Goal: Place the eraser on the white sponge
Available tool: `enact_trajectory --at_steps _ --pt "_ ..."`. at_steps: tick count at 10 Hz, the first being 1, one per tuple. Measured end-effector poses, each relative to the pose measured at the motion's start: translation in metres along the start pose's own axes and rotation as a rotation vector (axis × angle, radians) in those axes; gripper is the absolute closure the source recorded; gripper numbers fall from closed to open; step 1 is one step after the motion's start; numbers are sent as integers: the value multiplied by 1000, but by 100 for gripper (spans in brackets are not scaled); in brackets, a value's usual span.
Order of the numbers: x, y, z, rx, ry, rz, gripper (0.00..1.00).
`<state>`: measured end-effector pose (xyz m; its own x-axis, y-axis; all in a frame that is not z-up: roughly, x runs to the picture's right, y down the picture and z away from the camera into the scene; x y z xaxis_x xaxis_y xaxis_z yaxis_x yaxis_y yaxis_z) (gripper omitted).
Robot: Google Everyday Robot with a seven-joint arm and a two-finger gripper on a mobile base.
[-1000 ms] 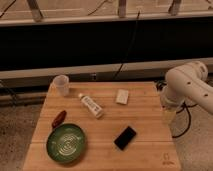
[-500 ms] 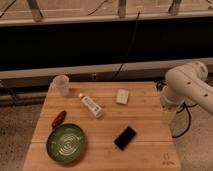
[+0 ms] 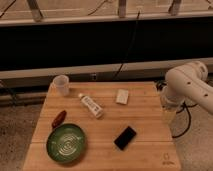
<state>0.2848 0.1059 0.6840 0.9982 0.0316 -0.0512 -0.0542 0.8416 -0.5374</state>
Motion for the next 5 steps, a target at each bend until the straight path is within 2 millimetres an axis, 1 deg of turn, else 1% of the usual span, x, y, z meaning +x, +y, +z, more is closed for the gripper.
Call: enact_trajectory --at_steps 3,4,5 --pt "-1 1 1 0 0 -3 20" --pt "-4 2 5 -3 -2 -15 20" --pt "-15 5 15 -5 -6 -43 20"
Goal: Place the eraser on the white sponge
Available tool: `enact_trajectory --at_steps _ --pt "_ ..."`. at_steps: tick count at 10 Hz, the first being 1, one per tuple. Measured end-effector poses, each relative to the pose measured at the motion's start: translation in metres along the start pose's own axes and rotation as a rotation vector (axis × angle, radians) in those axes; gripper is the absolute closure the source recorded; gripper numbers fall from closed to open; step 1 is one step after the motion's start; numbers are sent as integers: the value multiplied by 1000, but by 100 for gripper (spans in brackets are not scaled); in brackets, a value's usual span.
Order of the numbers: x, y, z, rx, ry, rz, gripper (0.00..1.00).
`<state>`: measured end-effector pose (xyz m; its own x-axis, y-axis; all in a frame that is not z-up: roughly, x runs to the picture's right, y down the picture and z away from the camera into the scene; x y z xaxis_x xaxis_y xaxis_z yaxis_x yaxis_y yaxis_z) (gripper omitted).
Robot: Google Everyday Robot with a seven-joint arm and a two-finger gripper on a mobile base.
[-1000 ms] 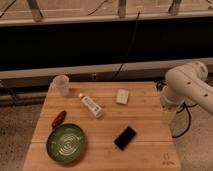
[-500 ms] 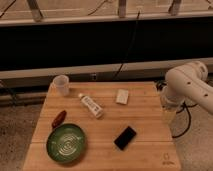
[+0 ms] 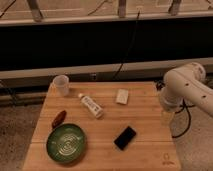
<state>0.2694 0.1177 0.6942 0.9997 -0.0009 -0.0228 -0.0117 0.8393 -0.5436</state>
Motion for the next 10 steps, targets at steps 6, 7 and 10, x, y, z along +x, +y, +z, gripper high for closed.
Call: enact_trajectory --at_steps 6,7,10 --pt "-25 8 27 -7 -16 -121 20" --pt "-29 11 35 -9 -19 -149 20" --pt "-38 17 47 -16 -26 -226 20"
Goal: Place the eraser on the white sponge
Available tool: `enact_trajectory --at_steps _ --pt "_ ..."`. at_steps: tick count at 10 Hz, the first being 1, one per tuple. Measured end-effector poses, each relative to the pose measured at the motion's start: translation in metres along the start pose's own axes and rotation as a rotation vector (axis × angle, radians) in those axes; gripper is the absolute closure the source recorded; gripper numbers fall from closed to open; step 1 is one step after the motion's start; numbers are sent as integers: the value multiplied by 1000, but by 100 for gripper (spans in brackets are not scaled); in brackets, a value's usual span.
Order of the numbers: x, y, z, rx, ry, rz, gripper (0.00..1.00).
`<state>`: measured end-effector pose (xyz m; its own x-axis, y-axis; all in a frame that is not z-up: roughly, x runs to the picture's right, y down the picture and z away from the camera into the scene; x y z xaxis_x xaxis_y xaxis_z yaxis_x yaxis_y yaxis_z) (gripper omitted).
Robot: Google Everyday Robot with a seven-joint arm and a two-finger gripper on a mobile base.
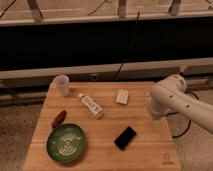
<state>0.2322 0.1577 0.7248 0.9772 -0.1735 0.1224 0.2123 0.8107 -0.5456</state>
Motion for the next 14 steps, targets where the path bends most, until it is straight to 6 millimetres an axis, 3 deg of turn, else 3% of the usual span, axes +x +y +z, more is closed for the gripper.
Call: enact_trajectory --at_steps 7,14 --pt "-27 14 34 -30 -48 -119 20" --pt "-61 26 49 -44 -75 -279 20"
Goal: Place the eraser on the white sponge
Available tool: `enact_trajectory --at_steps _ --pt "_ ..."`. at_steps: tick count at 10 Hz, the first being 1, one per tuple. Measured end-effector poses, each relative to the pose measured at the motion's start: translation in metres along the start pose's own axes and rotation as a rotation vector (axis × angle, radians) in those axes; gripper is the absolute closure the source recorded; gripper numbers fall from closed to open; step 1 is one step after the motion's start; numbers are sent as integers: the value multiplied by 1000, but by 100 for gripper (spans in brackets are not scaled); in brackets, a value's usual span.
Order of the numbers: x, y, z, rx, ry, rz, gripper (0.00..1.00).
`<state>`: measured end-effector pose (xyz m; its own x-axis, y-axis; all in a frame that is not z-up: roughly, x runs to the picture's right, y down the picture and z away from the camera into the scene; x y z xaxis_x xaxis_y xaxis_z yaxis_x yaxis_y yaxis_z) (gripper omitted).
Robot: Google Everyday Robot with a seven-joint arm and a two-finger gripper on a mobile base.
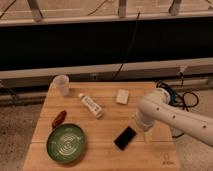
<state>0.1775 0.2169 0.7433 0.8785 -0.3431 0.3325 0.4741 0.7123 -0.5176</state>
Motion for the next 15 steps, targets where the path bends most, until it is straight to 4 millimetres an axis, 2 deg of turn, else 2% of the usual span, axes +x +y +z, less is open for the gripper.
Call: enact_trajectory --at_steps 2,4,15 --pt "-9 4 6 -9 -9 -40 20" --pt "-27 5 16 -17 -20 -95 20" --pt "-46 1 45 -46 -70 -250 20"
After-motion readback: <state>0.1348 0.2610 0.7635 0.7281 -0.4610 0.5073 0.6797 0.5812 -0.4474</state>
